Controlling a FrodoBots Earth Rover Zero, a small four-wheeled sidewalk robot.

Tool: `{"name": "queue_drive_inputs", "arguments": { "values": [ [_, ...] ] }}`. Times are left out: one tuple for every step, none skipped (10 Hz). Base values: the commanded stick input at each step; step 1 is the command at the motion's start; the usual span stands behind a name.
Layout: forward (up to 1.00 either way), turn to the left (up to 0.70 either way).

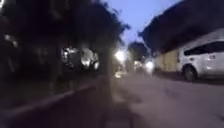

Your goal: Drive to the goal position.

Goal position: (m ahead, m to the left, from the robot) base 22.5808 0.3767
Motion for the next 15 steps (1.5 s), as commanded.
{"name": "queue_drive_inputs", "arguments": {
  "values": [
    [0.7, 0.0],
    [0.7, 0.0],
    [0.7, -0.01],
    [0.7, -0.16],
    [0.7, -0.31],
    [0.7, -0.28],
    [0.7, -0.18],
    [0.7, -0.08],
    [0.7, 0.0],
    [0.7, 0.0],
    [0.7, 0.0],
    [0.7, 0.0],
    [0.7, -0.04],
    [0.7, -0.18],
    [0.7, -0.33]
  ]
}}
